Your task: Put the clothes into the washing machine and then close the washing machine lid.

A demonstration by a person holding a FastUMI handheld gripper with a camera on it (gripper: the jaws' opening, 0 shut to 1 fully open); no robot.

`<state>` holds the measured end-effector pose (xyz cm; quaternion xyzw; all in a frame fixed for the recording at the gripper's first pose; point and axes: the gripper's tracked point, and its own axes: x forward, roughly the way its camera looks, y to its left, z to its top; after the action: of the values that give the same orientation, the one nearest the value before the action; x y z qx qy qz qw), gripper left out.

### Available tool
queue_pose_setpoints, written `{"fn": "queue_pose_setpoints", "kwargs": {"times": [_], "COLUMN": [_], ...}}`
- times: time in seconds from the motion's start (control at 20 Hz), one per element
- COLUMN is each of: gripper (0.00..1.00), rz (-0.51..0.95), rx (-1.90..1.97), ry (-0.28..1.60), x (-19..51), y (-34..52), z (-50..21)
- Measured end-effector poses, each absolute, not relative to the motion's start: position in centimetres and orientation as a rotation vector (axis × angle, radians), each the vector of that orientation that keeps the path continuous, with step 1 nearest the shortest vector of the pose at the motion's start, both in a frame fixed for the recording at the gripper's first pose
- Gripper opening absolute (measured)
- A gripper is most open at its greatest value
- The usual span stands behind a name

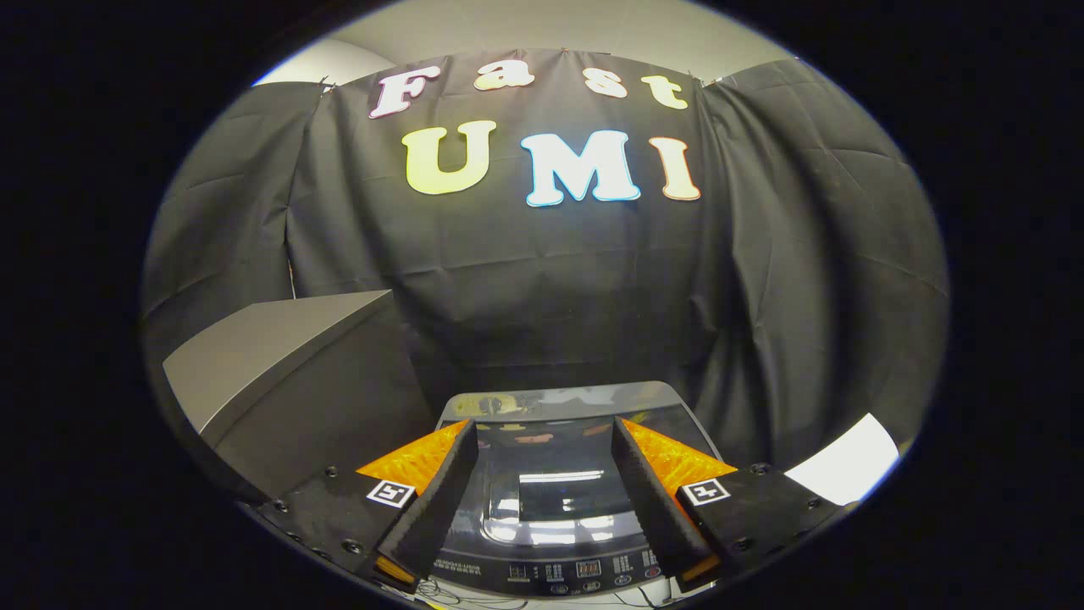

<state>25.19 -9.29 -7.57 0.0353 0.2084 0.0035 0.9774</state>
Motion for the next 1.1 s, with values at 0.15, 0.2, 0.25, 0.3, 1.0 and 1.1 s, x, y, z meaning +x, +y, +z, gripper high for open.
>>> {"fn": "queue_pose_setpoints", "kwargs": {"times": [0.15,0.2,0.25,0.3,1.0,1.1], "gripper": [0.98,0.98,0.98,0.98,0.98,0.98], "rz": [-0.003,-0.004,-0.001,0.001,0.086,0.088], "rx": [0.076,0.073,0.071,0.069,0.007,0.003], "ry": [0.389,0.373,0.351,0.331,0.130,0.130], "x": [21.6,20.5,19.1,18.1,1.6,-0.3], "y": [-9.4,-9.5,-9.4,-9.4,-8.6,-8.8], "z": [-6.7,-6.1,-5.4,-4.8,-0.2,-0.5]}}
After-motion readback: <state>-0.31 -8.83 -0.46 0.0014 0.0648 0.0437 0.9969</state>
